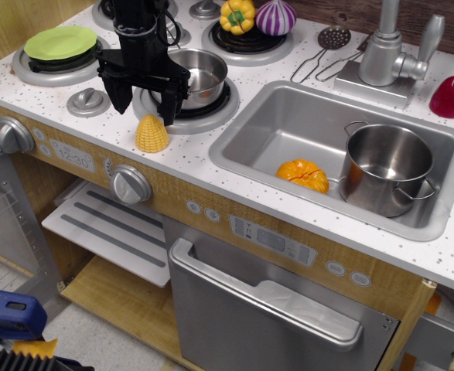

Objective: Put corn in pan which is on stove

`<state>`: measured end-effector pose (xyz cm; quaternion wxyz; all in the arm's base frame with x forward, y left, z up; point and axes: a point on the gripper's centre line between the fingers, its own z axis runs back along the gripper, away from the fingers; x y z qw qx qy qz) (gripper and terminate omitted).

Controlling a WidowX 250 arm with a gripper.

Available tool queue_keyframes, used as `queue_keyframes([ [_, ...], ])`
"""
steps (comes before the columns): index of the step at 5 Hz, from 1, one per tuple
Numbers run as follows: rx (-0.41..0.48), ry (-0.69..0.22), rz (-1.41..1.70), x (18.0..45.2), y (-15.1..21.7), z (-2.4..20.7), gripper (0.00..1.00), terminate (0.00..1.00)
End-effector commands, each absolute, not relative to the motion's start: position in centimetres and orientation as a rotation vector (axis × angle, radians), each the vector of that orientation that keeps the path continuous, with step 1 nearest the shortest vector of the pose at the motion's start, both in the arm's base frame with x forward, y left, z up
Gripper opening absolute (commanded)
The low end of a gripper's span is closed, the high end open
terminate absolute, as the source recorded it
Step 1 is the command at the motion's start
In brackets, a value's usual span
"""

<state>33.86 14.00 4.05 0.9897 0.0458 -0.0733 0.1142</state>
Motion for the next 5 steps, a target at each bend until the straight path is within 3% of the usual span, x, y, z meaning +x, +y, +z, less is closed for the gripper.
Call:
queue_keyframes([
  [1,0.092,-0.147,0.229,33.9,14.0,4.1,1.00,0.00],
  [5,0.036,-0.206,0.188,34.3,14.7,2.6,1.00,0.00],
])
